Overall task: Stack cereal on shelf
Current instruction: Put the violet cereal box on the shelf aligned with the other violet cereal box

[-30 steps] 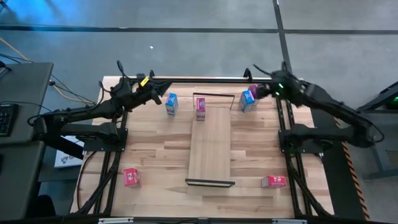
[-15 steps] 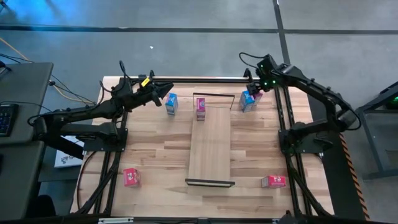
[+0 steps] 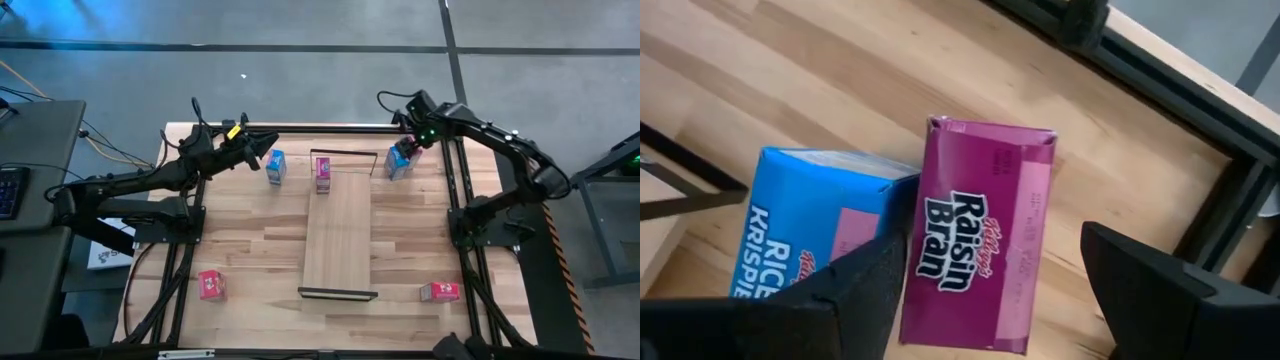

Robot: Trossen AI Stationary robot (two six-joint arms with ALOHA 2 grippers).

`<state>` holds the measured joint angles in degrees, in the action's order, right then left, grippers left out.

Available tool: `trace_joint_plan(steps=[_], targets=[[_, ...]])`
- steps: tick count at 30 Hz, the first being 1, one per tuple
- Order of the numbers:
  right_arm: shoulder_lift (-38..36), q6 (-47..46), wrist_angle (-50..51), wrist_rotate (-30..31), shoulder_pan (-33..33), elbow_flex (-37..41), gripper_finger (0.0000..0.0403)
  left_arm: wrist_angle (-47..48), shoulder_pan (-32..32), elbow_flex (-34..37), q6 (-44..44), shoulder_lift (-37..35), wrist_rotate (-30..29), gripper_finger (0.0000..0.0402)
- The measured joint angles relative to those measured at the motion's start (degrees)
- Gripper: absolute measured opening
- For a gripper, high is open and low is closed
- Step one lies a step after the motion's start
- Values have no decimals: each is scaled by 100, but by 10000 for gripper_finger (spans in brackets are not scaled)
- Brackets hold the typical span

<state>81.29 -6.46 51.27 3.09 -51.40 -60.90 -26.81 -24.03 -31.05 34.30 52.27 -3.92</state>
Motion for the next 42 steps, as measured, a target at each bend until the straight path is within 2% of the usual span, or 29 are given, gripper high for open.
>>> trace_joint_plan(steps=[9,15,20,27,31,36,42], targets=[[255,94,-9,-15,0,2,277,-4,0,0,16,0,-140,97],[478,68,-49,-17,0,7,254,-4,2,0,105,0,-146,97],[466,80,-116,-1,0,7,210,-2,2,0,105,0,-147,97],[462,198,-66,13,0,7,122,-5,2,0,105,0,-147,97],[427,448,74,42,0,7,91,-7,2,0,105,0,-147,97],[137,655,551,344,-34,-122,88,-5,2,0,105,0,-199,97],[-407,797,1163,778,-37,-758,97,-3,0,-1,98,0,-287,97]])
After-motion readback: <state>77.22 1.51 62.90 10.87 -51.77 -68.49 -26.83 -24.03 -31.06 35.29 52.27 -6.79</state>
